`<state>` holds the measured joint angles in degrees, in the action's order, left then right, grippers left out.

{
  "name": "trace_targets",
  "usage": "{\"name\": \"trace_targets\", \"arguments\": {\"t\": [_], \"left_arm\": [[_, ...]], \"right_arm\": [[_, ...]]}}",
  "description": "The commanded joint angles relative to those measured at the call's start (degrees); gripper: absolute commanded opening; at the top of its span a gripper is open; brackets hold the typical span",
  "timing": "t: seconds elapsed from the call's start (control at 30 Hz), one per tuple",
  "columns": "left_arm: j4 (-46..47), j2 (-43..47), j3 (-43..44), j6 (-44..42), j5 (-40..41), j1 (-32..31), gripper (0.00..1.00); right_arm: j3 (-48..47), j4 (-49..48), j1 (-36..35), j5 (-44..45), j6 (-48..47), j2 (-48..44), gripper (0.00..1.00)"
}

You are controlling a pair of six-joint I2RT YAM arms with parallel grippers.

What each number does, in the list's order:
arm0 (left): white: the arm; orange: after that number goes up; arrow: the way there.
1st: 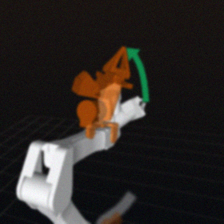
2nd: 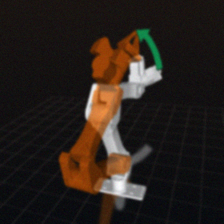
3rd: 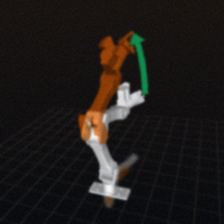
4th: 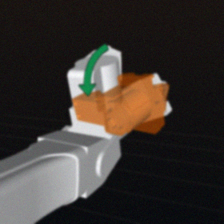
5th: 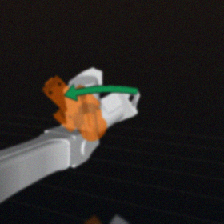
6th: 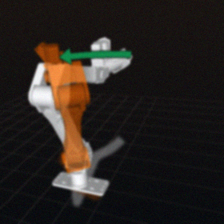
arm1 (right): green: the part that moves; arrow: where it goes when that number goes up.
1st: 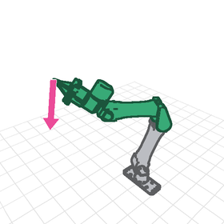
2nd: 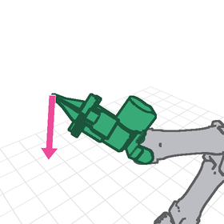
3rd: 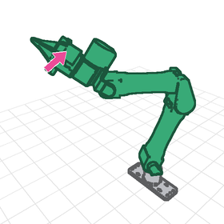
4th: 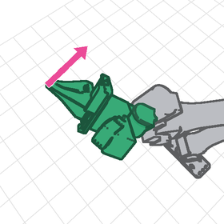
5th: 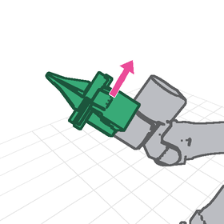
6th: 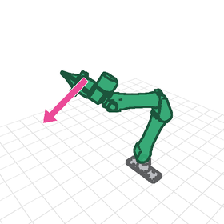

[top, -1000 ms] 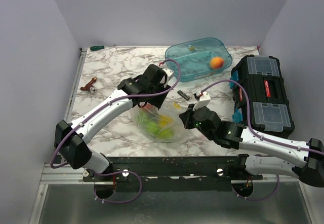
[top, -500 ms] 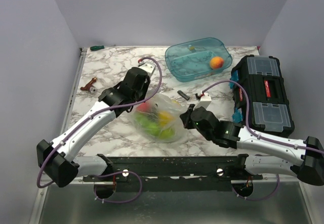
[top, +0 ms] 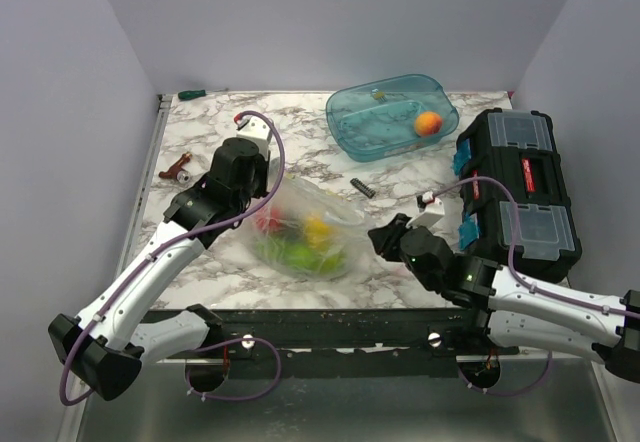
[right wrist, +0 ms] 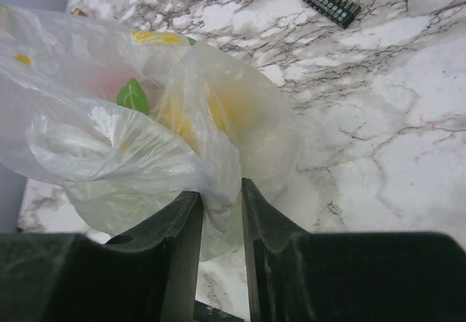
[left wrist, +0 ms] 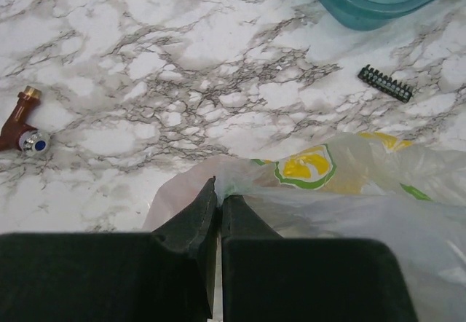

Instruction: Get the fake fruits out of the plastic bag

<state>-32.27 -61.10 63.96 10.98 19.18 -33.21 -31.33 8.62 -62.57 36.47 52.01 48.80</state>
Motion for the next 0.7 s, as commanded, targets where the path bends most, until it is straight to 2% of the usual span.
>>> {"name": "trace_targets", "arguments": {"t": [0.0,0.13,0.23,0.37,0.47,0.53,0.67], "left_arm": [[2.4,0.6,0.2,0.6,-6.1,0.6,0.0],[2.0,0.2,0.7,0.9,-7.7,0.6,0.0],[2.0,0.4,0.7,1.0,-9.1,0.6,0.0],[2.0,0.7,0.9,1.1,-10.1,0.7,0.0],[1.9,0.9,0.6,1.2,-10.3,0.7,0.0],[2.0,1.1,0.4,1.2,-10.3,0.7,0.0],[2.0,1.2,0.4,1.2,-10.0,0.6,0.0]], "right_arm": [[-4.3,3.9,0.0,-1.3,-7.8,3.0,0.32],[-14.4,10.8,0.0,-3.8,-15.9,6.2,0.46],[-22.0,12.3,0.0,-9.4,-24.0,9.9,0.64],[-32.0,14.6,-0.2,-13.4,-30.0,18.3,0.67],[-37.1,16.2,-0.4,-7.9,-29.5,23.8,0.68],[-39.4,17.3,-0.4,-2.0,-27.4,25.9,0.76],[-42.1,21.2,-0.5,6.4,-23.1,29.2,0.76]]}}
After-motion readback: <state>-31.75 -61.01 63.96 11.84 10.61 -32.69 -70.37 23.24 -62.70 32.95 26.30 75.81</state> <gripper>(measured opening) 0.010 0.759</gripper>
